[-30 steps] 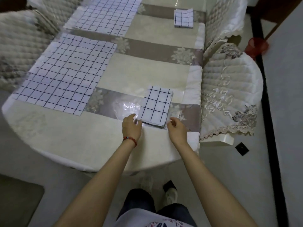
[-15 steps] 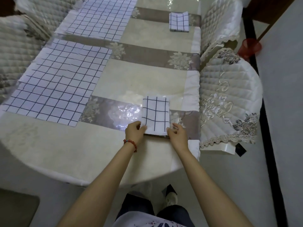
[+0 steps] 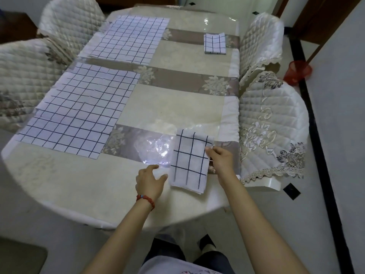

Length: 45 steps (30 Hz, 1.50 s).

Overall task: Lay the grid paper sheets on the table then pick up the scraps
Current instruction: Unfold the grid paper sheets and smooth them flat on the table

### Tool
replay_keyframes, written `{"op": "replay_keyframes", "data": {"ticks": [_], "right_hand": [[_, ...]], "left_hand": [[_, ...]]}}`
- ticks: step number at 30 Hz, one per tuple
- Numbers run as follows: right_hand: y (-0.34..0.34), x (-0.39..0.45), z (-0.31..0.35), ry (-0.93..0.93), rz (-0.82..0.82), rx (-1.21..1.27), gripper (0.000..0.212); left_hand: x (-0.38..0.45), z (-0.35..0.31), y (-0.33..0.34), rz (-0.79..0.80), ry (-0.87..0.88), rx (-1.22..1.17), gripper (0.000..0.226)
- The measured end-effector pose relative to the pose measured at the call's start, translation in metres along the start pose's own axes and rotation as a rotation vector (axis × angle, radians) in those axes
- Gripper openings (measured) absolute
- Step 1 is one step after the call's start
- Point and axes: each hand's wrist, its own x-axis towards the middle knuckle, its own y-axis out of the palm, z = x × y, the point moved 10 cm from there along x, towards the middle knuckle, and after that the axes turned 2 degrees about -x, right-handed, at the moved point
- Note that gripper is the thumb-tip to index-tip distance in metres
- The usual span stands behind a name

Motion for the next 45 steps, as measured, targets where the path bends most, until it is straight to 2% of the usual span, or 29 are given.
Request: {"op": "replay_keyframes", "data": {"ticks": [2, 5, 9, 13, 15, 20, 21, 24, 27, 29, 31, 33, 36, 37, 40, 45], "right_hand": [[0.002, -0.007, 0.013, -0.093, 0.001, -0.049, 0.035], [0.007, -0.019, 0.028, -0.192, 0.015, -0.089, 0.037], [0.015, -0.037, 0.038, -0.238, 0.072, -0.129, 0.039], [0.025, -0.052, 0.041, -0.259, 0.189, -0.225, 0.037], [0.028, -0.058, 0.045, -0.265, 0.246, -0.25, 0.037], [0.013, -0.065, 0.057, -0.303, 0.295, -0.247, 0.033], [0.005, -0.063, 0.058, -0.301, 0.271, -0.229, 0.033], [-0.027, -0.06, 0.068, -0.311, 0.134, -0.169, 0.011], [-0.048, -0.059, 0.081, -0.37, 0.022, -0.193, 0.028], [-0.047, -0.062, 0.088, -0.396, 0.011, -0.213, 0.042], [-0.04, -0.064, 0.092, -0.419, 0.02, -0.226, 0.049], [-0.03, -0.067, 0.094, -0.429, 0.037, -0.242, 0.045], [-0.014, -0.07, 0.095, -0.402, 0.077, -0.264, 0.038], [-0.009, -0.073, 0.097, -0.402, 0.086, -0.283, 0.036], [-0.002, -0.083, 0.105, -0.418, 0.075, -0.38, 0.03], [0.0, -0.096, 0.112, -0.459, 0.08, -0.486, 0.028]], "left_hand": [[-0.008, -0.019, 0.0, -0.053, 0.071, -0.024, 0.035], [-0.023, -0.06, 0.016, 0.032, 0.187, -0.227, 0.031], [-0.037, -0.088, 0.037, 0.185, 0.116, -0.519, 0.018], [-0.041, -0.096, 0.036, 0.187, 0.093, -0.631, 0.018], [-0.042, -0.091, 0.033, 0.157, 0.059, -0.665, 0.026], [-0.033, -0.074, 0.008, -0.003, 0.033, -0.599, 0.035], [-0.029, -0.071, 0.0, -0.033, 0.045, -0.599, 0.033], [-0.015, -0.057, -0.031, -0.124, 0.076, -0.559, 0.026], [-0.006, -0.049, -0.055, -0.196, 0.108, -0.481, 0.024], [-0.007, -0.049, -0.066, -0.271, 0.091, -0.376, 0.019], [-0.016, -0.062, -0.073, -0.353, 0.135, -0.271, 0.043], [-0.031, -0.088, -0.063, -0.308, 0.263, -0.273, 0.047], [-0.054, -0.119, -0.024, -0.084, 0.366, -0.326, 0.025], [-0.059, -0.125, -0.013, -0.034, 0.381, -0.332, 0.023], [-0.069, -0.135, 0.004, 0.06, 0.347, -0.375, 0.029], [-0.073, -0.139, 0.006, 0.082, 0.306, -0.496, 0.027]]}}
